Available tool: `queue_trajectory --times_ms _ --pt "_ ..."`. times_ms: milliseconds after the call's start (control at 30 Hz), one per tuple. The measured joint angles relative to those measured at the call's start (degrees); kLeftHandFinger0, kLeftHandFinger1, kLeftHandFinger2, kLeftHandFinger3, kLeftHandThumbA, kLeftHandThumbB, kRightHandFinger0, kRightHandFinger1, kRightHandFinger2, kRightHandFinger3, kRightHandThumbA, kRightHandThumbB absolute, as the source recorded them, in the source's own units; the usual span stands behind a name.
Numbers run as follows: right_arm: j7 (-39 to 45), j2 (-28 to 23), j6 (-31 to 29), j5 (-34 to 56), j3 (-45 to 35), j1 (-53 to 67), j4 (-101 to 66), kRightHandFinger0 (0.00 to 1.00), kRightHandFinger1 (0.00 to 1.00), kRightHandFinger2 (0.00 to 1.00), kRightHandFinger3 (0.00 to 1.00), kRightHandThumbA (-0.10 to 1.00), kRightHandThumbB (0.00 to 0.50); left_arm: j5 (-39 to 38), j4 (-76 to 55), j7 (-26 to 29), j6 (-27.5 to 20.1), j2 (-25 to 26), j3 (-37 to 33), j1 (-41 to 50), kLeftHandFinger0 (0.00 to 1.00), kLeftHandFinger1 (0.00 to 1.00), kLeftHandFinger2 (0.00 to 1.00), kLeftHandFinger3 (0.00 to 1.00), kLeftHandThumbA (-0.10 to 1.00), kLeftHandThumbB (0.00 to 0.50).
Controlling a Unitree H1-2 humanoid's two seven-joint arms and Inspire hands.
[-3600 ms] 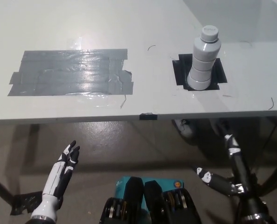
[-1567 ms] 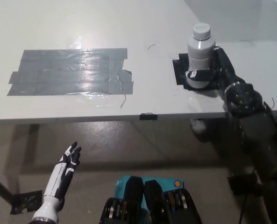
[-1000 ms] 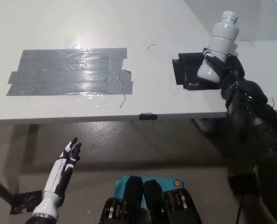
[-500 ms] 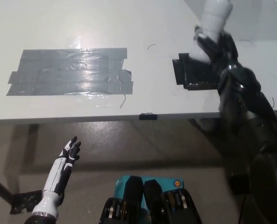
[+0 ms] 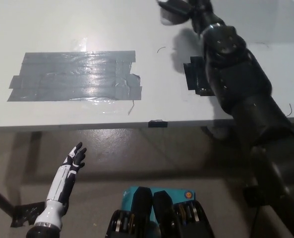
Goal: A white bottle is kept in the middle of the desk infront of the robot and the robot picks it up with its right hand and passes it to a person
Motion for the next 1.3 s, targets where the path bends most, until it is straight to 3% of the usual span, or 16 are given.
queue_trajectory --times_ms 67,167,267,333,633,833,867,900,933,967,1000,1033,1067,1133,1300 --pt "-0.26 0.19 -0.02 -0.57 0.69 -1.24 2.82 0.04 0.56 0.91 0.87 -0.10 0.156 0.06 -0.02 0.00 0.06 0.00 -0.05 0.00 1.00 1.00 1.00 1.00 0.96 0.008" --pt "-0.83 0.49 -0.15 -1.71 1.87 -2.25 6.63 0.00 0.46 0.86 0.76 -0.10 0.158 0.12 -0.25 -0.01 0.38 0.00 -0.05 -0.01 1.00 1.00 1.00 1.00 0.91 0.001" --pt "-1.37 0.91 -0.34 -2.39 2.59 -2.23 8.55 0.05 0.52 0.91 0.81 -0.10 0.153 0.13 -0.47 -0.02 0.60 0.00 -0.09 -0.02 1.00 1.00 1.00 1.00 0.89 0.009" --pt "-1.66 1.14 -0.34 -2.72 2.89 -2.15 9.13 0.03 0.54 0.97 0.86 -0.10 0.153 0.17 -0.60 -0.02 0.65 0.01 -0.15 -0.04 1.00 1.00 1.00 1.00 0.89 0.011" --pt "-2.44 2.87 -0.45 -3.74 3.28 -1.21 9.66 0.02 0.59 0.94 0.88 -0.10 0.168 1.06 -0.78 -0.01 0.67 0.05 -0.64 -0.01 1.00 1.00 1.00 1.00 0.87 0.025" --pt "-3.11 3.90 -0.51 -4.31 3.54 0.39 9.66 0.01 0.55 0.89 0.85 -0.10 0.173 1.18 -1.45 -0.02 0.85 0.05 -0.87 0.38 1.00 1.00 1.00 1.00 0.83 0.010" --pt "-3.17 3.92 -0.51 -4.31 3.53 0.54 9.66 0.07 0.61 0.96 0.90 -0.10 0.205 1.20 -1.68 -0.02 0.86 0.04 -0.88 0.37 1.00 1.00 1.00 1.00 0.83 0.011" --pt "-3.21 3.92 -0.51 -4.31 3.53 0.65 9.66 0.11 0.63 0.95 0.88 -0.10 0.206 1.21 -1.80 -0.02 0.87 0.04 -0.90 0.36 1.00 1.00 1.00 1.00 0.83 0.011" --pt "-3.24 3.91 -0.51 -4.34 3.57 0.70 9.66 0.56 1.00 1.00 1.00 0.10 0.281 1.22 -1.83 -0.02 0.89 0.05 -0.91 0.35 1.00 1.00 1.00 1.00 0.83 0.010" --pt "-3.29 3.91 -0.51 -4.40 3.62 0.71 9.66 0.73 1.00 1.00 1.00 0.14 0.284 1.23 -1.83 -0.03 0.92 0.05 -0.93 0.35 1.00 1.00 1.00 1.00 0.83 0.008" --pt "-3.29 3.90 -0.51 -4.44 3.71 0.71 9.66 0.86 1.00 1.00 1.00 0.37 0.375 1.24 -1.83 -0.03 0.95 0.05 -0.94 0.35 1.00 1.00 1.00 1.00 0.83 0.008" --pt "-3.10 3.86 -0.50 -4.48 3.85 0.71 9.66 0.88 1.00 1.00 1.00 0.42 0.389 1.25 -1.83 -0.03 1.05 0.05 -0.98 0.32 1.00 1.00 1.00 1.00 0.83 0.007" --pt "-2.82 3.84 -0.48 -4.47 3.86 0.71 9.67 1.00 1.00 1.00 1.00 0.54 0.459 1.27 -1.83 -0.03 1.10 0.05 -0.98 0.31 1.00 1.00 1.00 1.00 0.82 0.000" --pt "-1.26 3.62 -0.43 -4.48 4.12 0.71 9.70 1.00 1.00 1.00 1.00 0.58 0.495 1.34 -1.83 -0.03 1.21 0.07 -1.02 0.28 1.00 1.00 1.00 1.00 0.82 0.000" --pt "2.26 3.20 -0.44 -4.41 4.17 0.84 10.02 1.00 1.00 1.00 1.00 0.63 0.500 1.58 -1.99 -0.03 1.77 0.22 -1.11 0.27 1.00 1.00 1.00 1.00 0.82 0.000"
